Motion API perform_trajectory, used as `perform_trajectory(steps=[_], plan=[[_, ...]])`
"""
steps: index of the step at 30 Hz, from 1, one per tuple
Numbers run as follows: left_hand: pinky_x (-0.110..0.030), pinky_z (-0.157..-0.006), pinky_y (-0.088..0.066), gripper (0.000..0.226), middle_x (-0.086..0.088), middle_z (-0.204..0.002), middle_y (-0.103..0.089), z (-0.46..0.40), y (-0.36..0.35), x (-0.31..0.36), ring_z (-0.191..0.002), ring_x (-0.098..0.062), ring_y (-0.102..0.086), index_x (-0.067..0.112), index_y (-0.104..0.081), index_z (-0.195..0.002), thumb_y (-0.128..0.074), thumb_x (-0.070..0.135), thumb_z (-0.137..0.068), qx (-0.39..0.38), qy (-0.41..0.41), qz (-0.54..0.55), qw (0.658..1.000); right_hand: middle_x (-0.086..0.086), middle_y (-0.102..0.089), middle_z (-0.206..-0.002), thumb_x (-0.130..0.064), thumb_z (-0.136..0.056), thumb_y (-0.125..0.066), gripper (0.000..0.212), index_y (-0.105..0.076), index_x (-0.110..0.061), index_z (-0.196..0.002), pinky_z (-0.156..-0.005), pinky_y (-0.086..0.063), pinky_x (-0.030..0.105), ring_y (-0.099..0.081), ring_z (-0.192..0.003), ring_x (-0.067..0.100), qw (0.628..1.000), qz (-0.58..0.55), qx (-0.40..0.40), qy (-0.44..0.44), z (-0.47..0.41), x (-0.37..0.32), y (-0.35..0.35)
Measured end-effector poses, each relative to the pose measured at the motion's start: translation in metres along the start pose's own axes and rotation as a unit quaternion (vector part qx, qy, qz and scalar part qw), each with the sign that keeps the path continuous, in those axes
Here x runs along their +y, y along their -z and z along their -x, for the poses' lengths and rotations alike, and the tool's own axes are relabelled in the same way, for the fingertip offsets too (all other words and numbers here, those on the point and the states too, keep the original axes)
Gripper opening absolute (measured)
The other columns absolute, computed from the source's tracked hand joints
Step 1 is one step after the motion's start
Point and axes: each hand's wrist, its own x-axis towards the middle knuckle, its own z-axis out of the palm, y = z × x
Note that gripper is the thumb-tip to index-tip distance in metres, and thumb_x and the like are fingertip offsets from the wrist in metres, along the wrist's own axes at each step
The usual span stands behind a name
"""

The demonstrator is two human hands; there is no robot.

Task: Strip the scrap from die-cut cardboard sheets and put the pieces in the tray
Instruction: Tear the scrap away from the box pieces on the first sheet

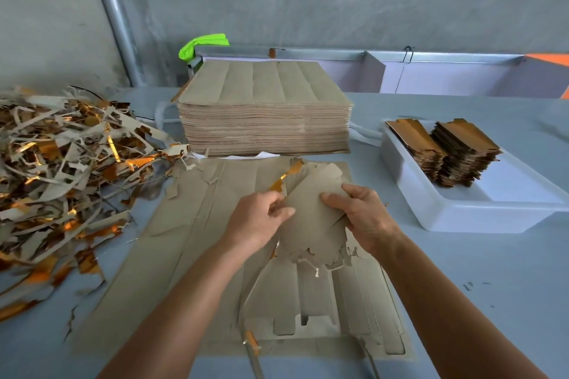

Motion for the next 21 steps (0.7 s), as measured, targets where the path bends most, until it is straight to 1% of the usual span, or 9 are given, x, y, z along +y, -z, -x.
perform_trajectory(steps=[4,5,7,10,13,16,18,19,21], plan=[[-0.019,-0.056,-0.037,0.009,0.003,-0.068,-0.055,0.004,-0.019,0.001,-0.062,-0.012,-0.048,0.007,-0.066,-0.089,-0.069,0.014,-0.084,-0.002,0.080,0.144,0.986,0.008,-0.072,-0.073,-0.002,-0.081,-0.067,0.003,-0.069,-0.004,-0.081,-0.062,-0.059,0.030,-0.068,-0.066,0.019,0.993,-0.105,0.042,-0.029,0.001,0.004,-0.001],[-0.021,-0.054,-0.037,0.006,0.002,-0.066,-0.054,0.006,-0.023,0.002,-0.057,-0.012,-0.046,0.009,-0.064,-0.082,-0.068,0.012,-0.085,-0.002,0.102,0.181,0.978,0.007,-0.071,-0.072,-0.003,-0.080,-0.068,0.002,-0.068,-0.005,-0.081,-0.060,-0.059,0.030,-0.068,-0.065,0.019,0.989,-0.136,0.048,-0.039,0.001,0.005,-0.002],[-0.021,-0.048,-0.035,0.015,0.001,-0.062,-0.054,0.008,-0.029,0.002,-0.049,-0.011,-0.044,0.013,-0.060,-0.072,-0.066,0.009,-0.085,0.010,0.142,0.234,0.962,0.009,-0.071,-0.077,-0.009,-0.074,-0.072,0.012,-0.068,-0.006,-0.085,-0.058,-0.058,0.030,-0.069,-0.067,0.020,0.981,-0.180,0.043,-0.063,0.003,0.010,-0.002],[-0.018,-0.039,-0.035,0.018,0.000,-0.057,-0.052,0.010,-0.033,0.005,-0.040,-0.007,-0.044,0.010,-0.058,-0.069,-0.064,0.004,-0.085,0.036,0.179,0.297,0.937,0.013,-0.071,-0.087,-0.022,-0.067,-0.070,0.026,-0.071,-0.008,-0.089,-0.068,-0.059,0.036,-0.069,-0.077,0.025,0.973,-0.214,0.017,-0.089,0.005,0.014,0.000],[-0.016,-0.036,-0.036,0.017,-0.002,-0.056,-0.053,0.009,-0.034,0.007,-0.034,-0.002,-0.043,0.007,-0.058,-0.070,-0.063,0.002,-0.085,0.046,0.188,0.344,0.919,0.011,-0.072,-0.089,-0.016,-0.074,-0.068,0.021,-0.069,-0.007,-0.094,-0.068,-0.059,0.036,-0.069,-0.078,0.025,0.973,-0.212,0.019,-0.089,0.005,0.017,0.004],[-0.016,-0.036,-0.037,0.016,-0.003,-0.058,-0.055,0.013,-0.039,0.012,-0.033,-0.002,-0.044,0.006,-0.057,-0.071,-0.063,0.004,-0.087,0.047,0.195,0.341,0.918,0.013,-0.073,-0.086,-0.002,-0.084,-0.063,0.011,-0.069,-0.005,-0.092,-0.062,-0.059,0.036,-0.070,-0.072,0.025,0.988,-0.122,0.043,-0.079,0.004,0.019,0.001],[-0.019,-0.038,-0.040,0.018,-0.004,-0.062,-0.058,0.017,-0.043,0.013,-0.038,-0.004,-0.050,0.008,-0.056,-0.071,-0.062,0.010,-0.089,0.028,0.179,0.300,0.937,0.015,-0.071,-0.087,0.001,-0.085,-0.062,0.012,-0.067,-0.002,-0.095,-0.063,-0.058,0.037,-0.068,-0.074,0.028,0.990,-0.078,0.085,-0.078,0.002,0.020,0.001],[-0.022,-0.044,-0.045,0.019,-0.004,-0.065,-0.060,0.017,-0.044,0.012,-0.047,-0.008,-0.056,0.009,-0.057,-0.071,-0.062,0.014,-0.089,0.026,0.155,0.254,0.954,0.015,-0.071,-0.085,0.003,-0.084,-0.062,0.014,-0.066,-0.001,-0.097,-0.062,-0.057,0.037,-0.068,-0.073,0.028,0.989,-0.063,0.112,-0.074,0.001,0.020,0.003],[-0.029,-0.064,-0.048,0.016,-0.003,-0.076,-0.063,0.013,-0.038,0.007,-0.073,-0.020,-0.063,0.011,-0.061,-0.078,-0.064,0.024,-0.088,0.088,0.096,0.125,0.984,0.010,-0.071,-0.079,0.003,-0.084,-0.062,0.013,-0.065,-0.003,-0.096,-0.055,-0.055,0.032,-0.068,-0.069,0.024,0.987,-0.045,0.145,-0.058,0.000,0.018,0.010]])
